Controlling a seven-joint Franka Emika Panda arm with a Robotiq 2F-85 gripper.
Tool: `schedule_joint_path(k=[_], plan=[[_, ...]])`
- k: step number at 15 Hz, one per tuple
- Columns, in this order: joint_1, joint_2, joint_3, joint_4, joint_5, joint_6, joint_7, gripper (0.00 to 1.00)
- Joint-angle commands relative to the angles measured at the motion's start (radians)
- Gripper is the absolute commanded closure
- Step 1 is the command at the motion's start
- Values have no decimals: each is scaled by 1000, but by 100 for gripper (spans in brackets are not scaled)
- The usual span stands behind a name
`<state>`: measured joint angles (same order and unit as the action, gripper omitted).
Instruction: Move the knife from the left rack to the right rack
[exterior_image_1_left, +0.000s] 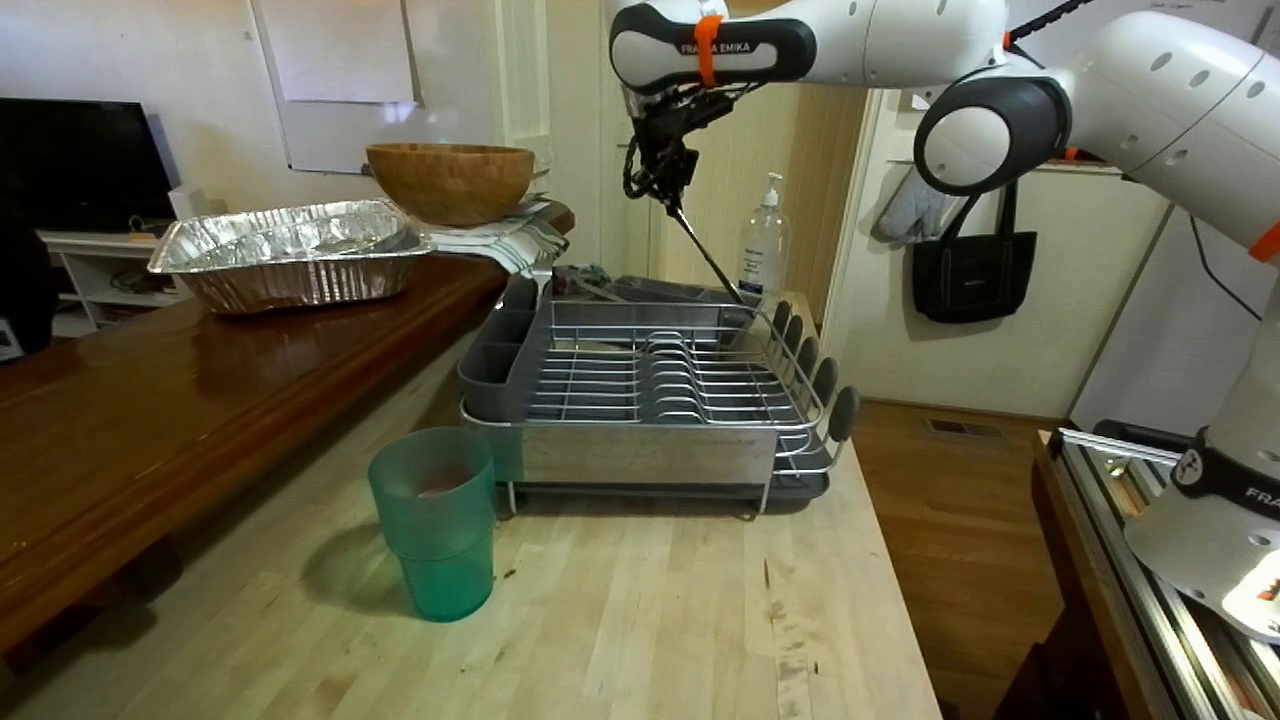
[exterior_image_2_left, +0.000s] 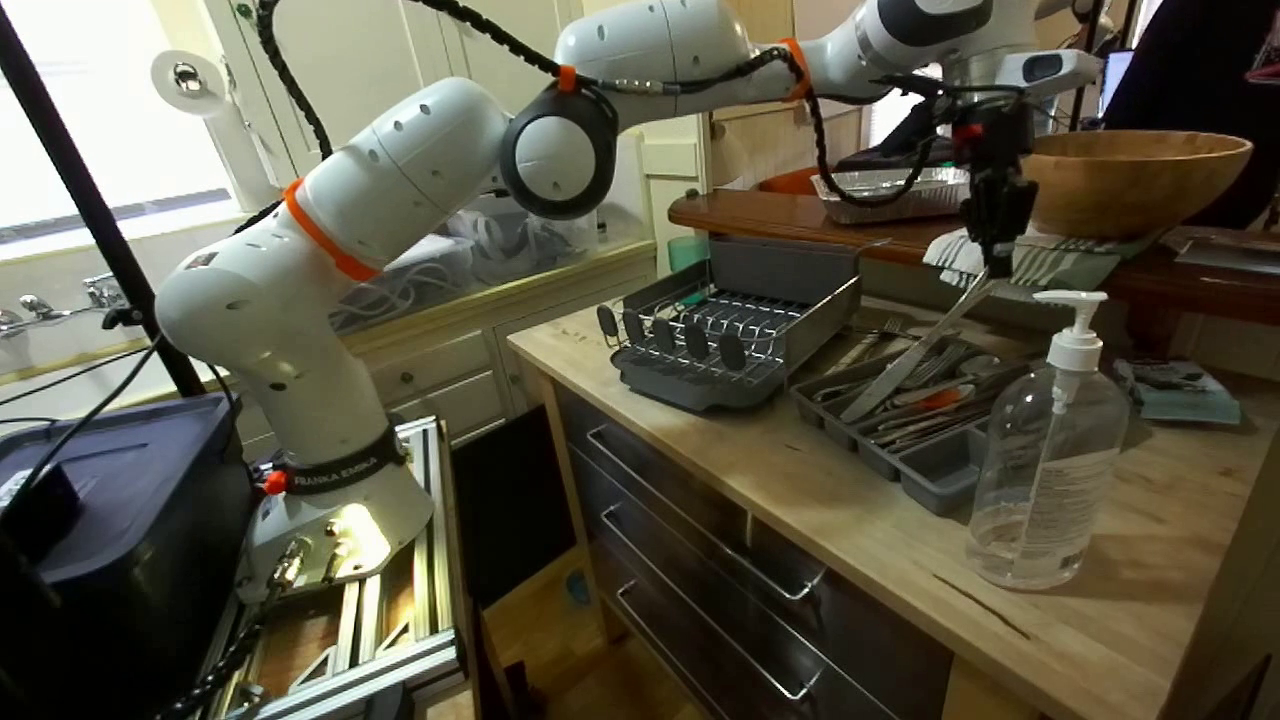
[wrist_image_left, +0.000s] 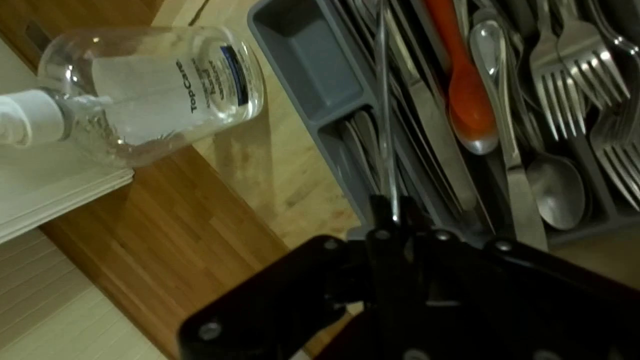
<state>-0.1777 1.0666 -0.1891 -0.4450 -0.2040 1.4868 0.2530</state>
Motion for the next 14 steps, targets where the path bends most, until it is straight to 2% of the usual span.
schedule_joint_path(k=[1,7,14], plan=[[-3,-31,1,0,18,83,18,98],[31,0,-35,-12,-27,129,45,98],[49,53,-90,-7,-68,97,73,98]])
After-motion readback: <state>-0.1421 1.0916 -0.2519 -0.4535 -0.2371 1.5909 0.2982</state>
